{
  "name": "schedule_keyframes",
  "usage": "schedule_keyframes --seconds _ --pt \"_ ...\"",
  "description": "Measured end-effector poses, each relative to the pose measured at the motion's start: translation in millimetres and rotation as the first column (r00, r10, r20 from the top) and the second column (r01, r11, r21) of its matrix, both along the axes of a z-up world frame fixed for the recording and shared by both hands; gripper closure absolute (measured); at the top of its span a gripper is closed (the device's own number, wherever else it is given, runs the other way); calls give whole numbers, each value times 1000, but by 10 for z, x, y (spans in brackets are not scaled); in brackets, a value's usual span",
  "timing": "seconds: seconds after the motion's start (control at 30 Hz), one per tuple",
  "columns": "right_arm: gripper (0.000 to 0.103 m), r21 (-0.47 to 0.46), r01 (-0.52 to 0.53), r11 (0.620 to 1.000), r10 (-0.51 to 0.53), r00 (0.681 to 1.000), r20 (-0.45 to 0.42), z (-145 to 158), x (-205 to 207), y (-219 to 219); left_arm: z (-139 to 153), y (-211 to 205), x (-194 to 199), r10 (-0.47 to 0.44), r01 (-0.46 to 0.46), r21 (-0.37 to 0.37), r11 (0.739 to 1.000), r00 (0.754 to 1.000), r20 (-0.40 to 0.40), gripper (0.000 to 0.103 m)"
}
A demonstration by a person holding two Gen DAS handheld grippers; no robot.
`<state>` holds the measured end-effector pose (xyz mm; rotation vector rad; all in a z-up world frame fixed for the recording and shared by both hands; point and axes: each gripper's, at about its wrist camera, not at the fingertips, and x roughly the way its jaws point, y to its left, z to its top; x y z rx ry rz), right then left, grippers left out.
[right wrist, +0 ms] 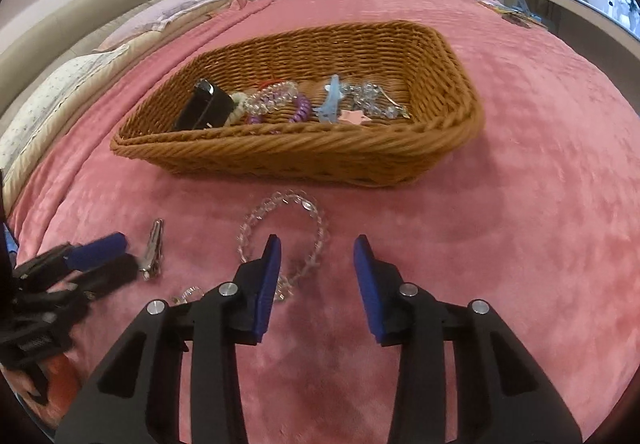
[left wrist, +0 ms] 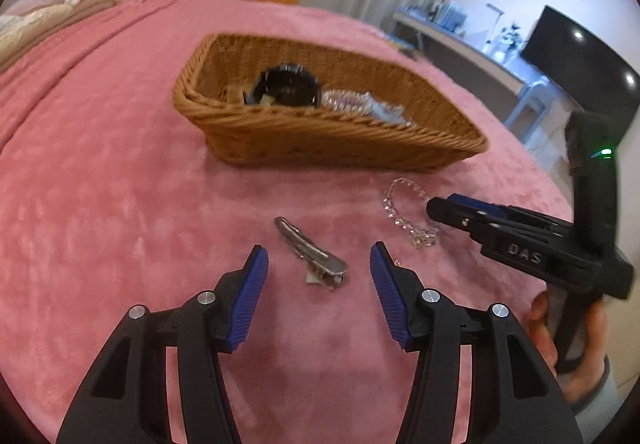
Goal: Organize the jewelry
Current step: 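Move the left tool to the silver hair clip while the right tool approaches the second clear bead bracelet, then close the left tool on the silver clip while the right tool closes on the bead bracelet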
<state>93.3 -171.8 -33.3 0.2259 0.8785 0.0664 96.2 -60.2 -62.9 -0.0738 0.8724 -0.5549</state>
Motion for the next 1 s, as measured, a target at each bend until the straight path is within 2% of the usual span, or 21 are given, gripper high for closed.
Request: schedule_keyframes --seconds 0.1,0.23,0.3,0.33,0.4,0.6,0.73,1.0 --pt "68 -30 -17 999 17 1000 -15 -30 54 93 -62 -68 75 14 -14 26 1000 999 -32 51" --pt "85 -67 -42 997 39 998 -41 -71 67 163 -109 -171 41 29 -30 128 991 1000 7 58" --pt "88 -70 -47 996 44 998 -44 -72 47 165 -96 -181 10 28 -33 176 984 999 29 71" --pt "91 -70 -46 996 43 998 -44 -71 34 159 -94 -165 -4 23 -29 191 981 999 35 73" --pt "95 -69 -40 997 37 998 -46 -68 18 146 -75 -87 -23 10 -15 180 983 1000 30 81" --pt "97 -44 20 999 -22 999 -31 -3 -146 -71 -77 126 -47 -14 13 109 994 1000 8 81" --pt "96 -42 61 997 -61 998 -7 71 -235 -179 -100 114 -43 -16 14 108 994 1000 21 81" --pt "96 -117 83 990 -90 995 -51 29 -361 -292 -114 90 -86 -16 12 110 994 999 36 81"
